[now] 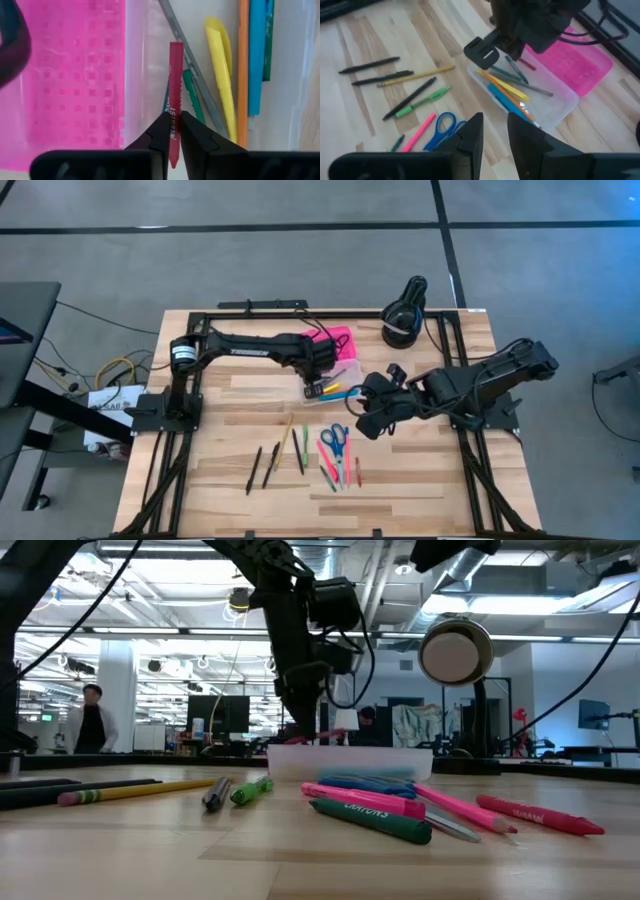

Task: Pick & place school supplies into a supply box
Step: Put the red crayon into the pink supply box

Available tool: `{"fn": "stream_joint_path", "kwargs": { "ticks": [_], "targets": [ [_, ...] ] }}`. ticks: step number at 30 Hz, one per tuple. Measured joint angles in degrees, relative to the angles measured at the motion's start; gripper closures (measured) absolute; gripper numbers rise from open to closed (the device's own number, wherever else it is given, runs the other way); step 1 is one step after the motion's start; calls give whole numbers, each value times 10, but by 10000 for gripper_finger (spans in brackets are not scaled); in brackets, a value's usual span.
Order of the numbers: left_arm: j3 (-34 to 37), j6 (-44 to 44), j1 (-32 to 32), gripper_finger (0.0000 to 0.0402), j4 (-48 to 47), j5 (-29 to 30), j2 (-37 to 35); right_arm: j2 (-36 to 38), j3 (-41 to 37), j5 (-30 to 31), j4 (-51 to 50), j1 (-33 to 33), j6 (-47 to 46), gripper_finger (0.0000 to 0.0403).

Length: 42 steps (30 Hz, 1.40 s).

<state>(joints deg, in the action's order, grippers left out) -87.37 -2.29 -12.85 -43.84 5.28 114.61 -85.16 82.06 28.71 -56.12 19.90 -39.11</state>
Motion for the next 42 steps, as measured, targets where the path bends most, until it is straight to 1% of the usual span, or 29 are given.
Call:
{"fn": "stream_joint_path", "kwargs": {
  "ticks": [3,6,9,19,23,26,28,32,35,38,40,42],
  "targets": [
    [0,1,-5,370,-6,0,0,-6,-2,-2,-5,0,0,321],
    [0,3,-9,365,-20,-19,0,-10,-1,-1,0,0,0,321],
    [0,4,-10,354,-19,-21,0,-13,-2,-1,-2,0,1,321],
    [0,25,-10,282,-17,-35,-3,-15,-1,-1,-2,0,1,321],
    [0,33,-10,265,-18,-67,-23,-15,-1,-3,-2,0,-3,321],
    [0,41,-8,260,-24,-85,-50,-15,-1,-3,-10,1,-28,321],
    [0,46,-5,260,-29,-85,-74,-15,-1,-8,-19,1,-48,321],
    [0,51,7,260,-49,-80,-128,-15,-1,-40,-37,1,-87,321],
    [5,53,25,260,-58,-65,-172,-15,-1,-57,-42,7,-119,321],
    [19,62,47,260,-64,-43,-216,-14,-5,-61,-44,17,-149,321],
    [29,70,63,260,-67,-25,-242,-14,-20,-64,-47,23,-177,321],
    [43,80,80,260,-69,-6,-268,-14,-40,-82,-47,30,-209,321]
  ]
}}
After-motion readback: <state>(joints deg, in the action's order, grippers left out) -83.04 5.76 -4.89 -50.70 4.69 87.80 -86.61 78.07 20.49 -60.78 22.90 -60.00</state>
